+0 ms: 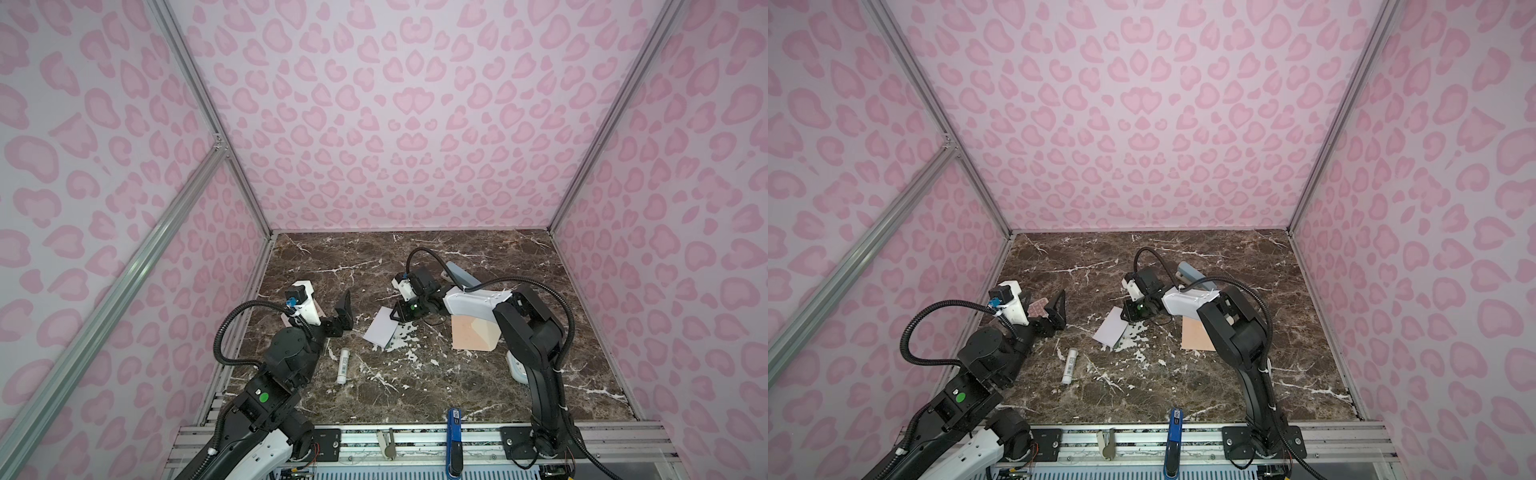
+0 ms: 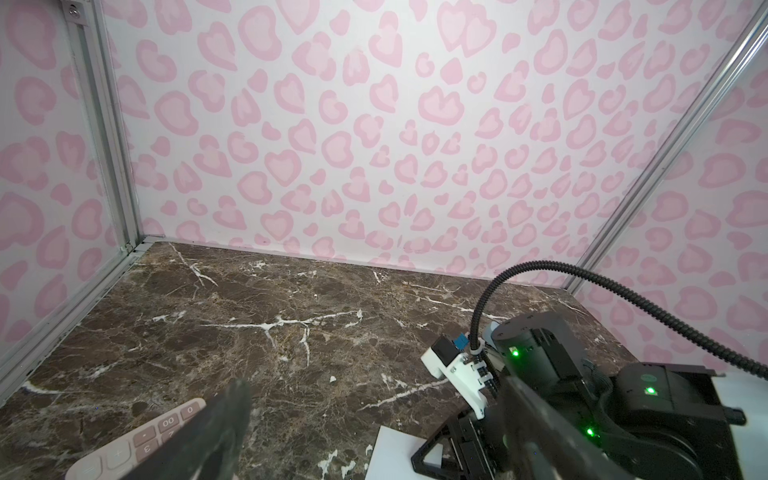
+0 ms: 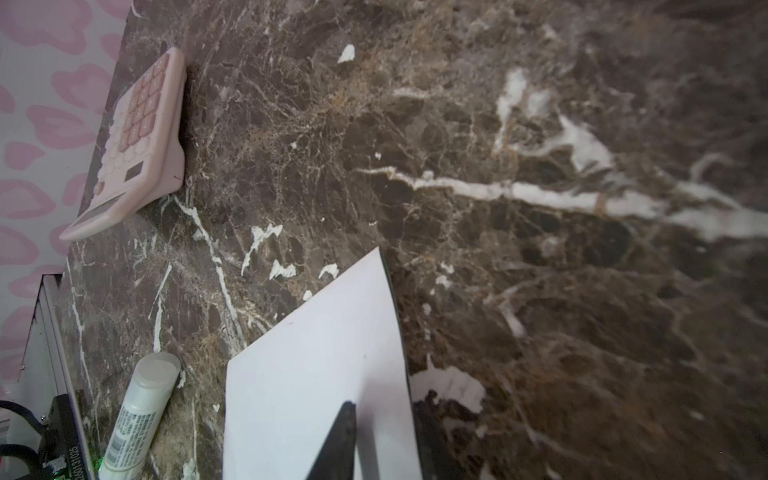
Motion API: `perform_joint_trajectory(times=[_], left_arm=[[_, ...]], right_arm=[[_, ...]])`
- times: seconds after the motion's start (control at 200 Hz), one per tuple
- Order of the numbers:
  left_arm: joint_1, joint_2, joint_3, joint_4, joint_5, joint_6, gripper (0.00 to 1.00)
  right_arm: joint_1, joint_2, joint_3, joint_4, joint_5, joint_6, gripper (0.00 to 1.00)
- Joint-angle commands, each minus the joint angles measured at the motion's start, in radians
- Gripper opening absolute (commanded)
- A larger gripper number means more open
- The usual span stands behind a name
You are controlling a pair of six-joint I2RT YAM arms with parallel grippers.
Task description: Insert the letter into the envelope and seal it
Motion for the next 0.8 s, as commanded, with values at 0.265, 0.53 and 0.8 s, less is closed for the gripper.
perform_joint_trajectory(times=[0.265, 0.53, 0.8], left_arm=[[0.002, 0.033, 0.039, 0.013, 0.027, 0.015, 0.95], [0.001, 0.041, 0.041, -0.007, 0.030, -0.007, 0.98], [0.000, 0.108, 0.035, -0.026, 0.092, -0.060, 0.98]], right_arm=[[-0.001, -0.042, 0.056, -0.146, 0.126, -0.084, 0.59], [-0.028, -0.181, 0.026, -0.227, 0.252, -0.114, 0.69], [-0.114, -0.468, -0.231, -0.180, 0.418, -0.079, 0.68]])
